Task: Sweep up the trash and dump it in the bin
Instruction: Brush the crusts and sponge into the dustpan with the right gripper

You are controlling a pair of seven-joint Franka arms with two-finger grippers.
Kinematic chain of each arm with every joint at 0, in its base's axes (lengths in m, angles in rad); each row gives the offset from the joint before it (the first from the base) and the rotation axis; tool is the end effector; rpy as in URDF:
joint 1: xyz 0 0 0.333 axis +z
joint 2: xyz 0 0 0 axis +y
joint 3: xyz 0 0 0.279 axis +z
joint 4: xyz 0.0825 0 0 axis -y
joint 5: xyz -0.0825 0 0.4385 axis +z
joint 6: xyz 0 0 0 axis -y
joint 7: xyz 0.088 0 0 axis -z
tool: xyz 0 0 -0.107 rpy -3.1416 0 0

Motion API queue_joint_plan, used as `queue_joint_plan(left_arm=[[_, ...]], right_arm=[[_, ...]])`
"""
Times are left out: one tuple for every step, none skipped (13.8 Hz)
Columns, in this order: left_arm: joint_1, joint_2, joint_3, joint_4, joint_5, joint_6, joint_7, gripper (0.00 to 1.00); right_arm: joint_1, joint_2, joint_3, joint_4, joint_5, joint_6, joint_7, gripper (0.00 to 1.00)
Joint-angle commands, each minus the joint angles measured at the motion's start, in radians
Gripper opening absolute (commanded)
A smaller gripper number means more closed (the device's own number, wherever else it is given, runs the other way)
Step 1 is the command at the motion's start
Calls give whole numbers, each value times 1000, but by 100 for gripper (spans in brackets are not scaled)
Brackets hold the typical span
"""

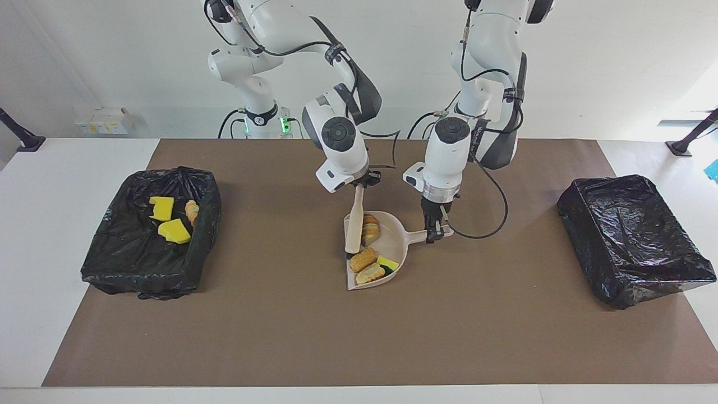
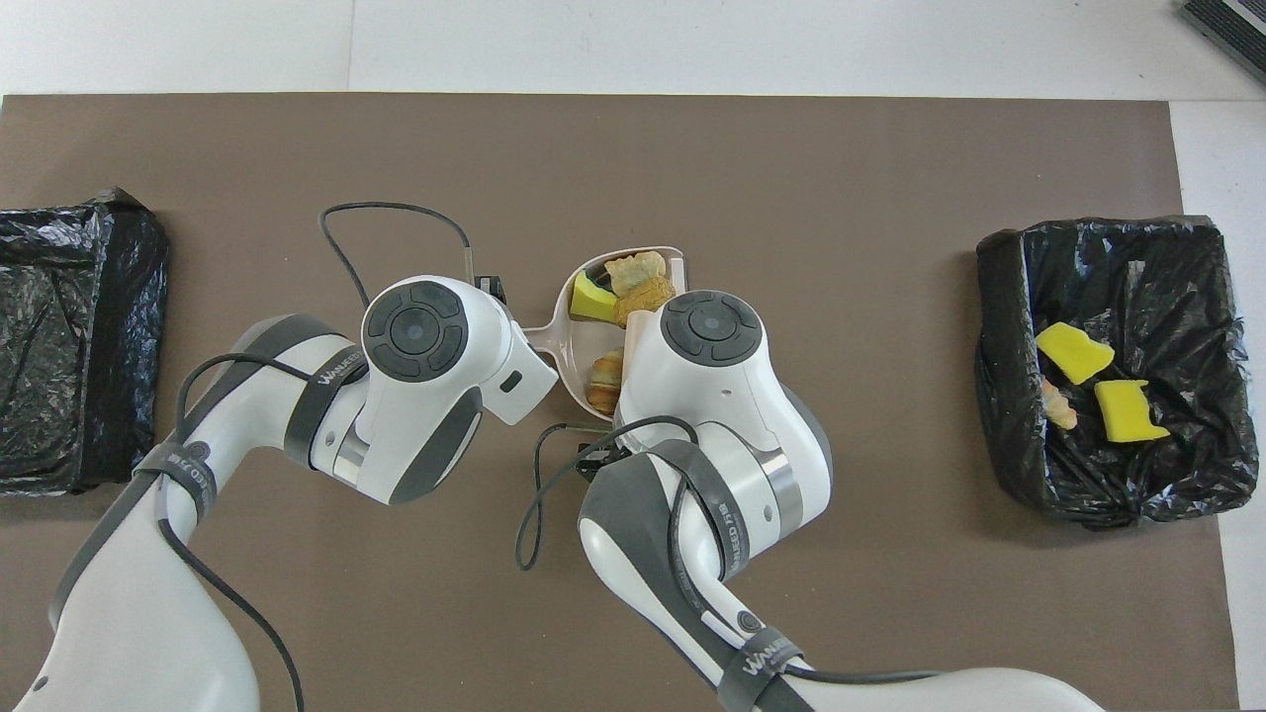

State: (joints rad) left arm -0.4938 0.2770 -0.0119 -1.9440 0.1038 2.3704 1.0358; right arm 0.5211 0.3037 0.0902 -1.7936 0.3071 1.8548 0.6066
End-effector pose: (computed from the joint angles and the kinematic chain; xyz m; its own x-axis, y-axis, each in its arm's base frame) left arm 0.5759 -0.3174 0.2864 -0.0396 -0.9992 0.0063 -0.9854 0.0380 -0.1660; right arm 0.5153 0.3876 0.3051 0.9239 -0.0926 -0.3712 -0.1358 -0.9865 -0.0919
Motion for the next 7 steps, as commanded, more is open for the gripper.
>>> queue_joint_plan(left_arm=[[-3, 16, 4, -9, -12, 36, -3, 0], [1, 14, 4, -7, -12, 35, -2, 0], [1, 14, 4, -7, -16, 35, -2, 0], [1, 14, 4, -7, -25, 36, 0, 0], [1, 14, 4, -7, -27, 36, 0, 0], [1, 14, 6, -7, -27, 35, 0, 0], [1, 14, 6, -7, -27, 35, 0, 0]], right_arm=[[-21, -4, 0, 36, -72, -104, -24, 0], [-27, -32, -7, 37, -63, -150, -50, 0], [-48, -53, -7, 36, -60, -181, -73, 0], [-59, -67, -6, 36, -60, -224, -79, 0], [-59, -78, -4, 36, -60, -253, -82, 0], [-55, -93, -4, 33, -66, -282, -84, 0], [-61, -106, -7, 34, -78, -320, -85, 0]])
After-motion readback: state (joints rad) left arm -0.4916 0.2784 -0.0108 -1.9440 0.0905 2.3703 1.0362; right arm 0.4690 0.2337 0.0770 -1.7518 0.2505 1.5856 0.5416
